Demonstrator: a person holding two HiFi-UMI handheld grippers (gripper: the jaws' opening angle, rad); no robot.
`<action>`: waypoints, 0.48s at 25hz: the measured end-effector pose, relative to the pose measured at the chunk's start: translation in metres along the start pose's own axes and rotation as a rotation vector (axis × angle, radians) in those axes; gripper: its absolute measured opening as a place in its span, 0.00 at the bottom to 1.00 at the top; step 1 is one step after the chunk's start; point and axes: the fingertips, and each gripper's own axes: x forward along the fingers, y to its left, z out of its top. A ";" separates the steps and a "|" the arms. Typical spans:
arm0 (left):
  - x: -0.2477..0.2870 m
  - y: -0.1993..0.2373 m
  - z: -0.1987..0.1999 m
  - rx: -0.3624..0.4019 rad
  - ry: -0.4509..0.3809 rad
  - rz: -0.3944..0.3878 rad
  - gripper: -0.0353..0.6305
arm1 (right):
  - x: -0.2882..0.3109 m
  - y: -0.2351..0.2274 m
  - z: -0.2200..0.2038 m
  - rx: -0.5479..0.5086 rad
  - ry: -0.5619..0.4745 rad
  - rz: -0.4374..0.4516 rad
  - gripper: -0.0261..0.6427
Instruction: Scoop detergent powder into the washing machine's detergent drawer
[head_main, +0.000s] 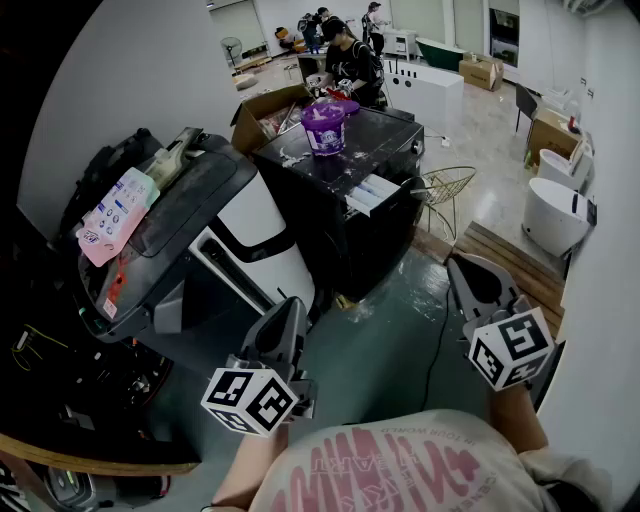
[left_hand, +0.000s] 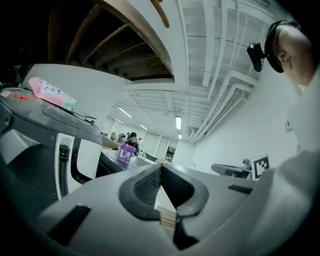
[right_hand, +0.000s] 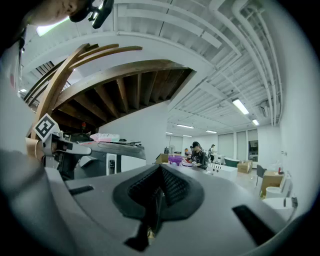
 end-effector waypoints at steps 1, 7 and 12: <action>0.001 0.000 0.002 0.004 -0.004 -0.001 0.06 | 0.000 -0.005 0.002 0.017 -0.004 -0.005 0.03; 0.009 0.023 0.003 -0.016 0.002 0.039 0.06 | 0.015 -0.026 -0.002 0.093 0.018 -0.028 0.03; 0.043 0.061 -0.004 -0.074 0.006 0.041 0.05 | 0.060 -0.030 -0.033 0.156 0.077 -0.018 0.03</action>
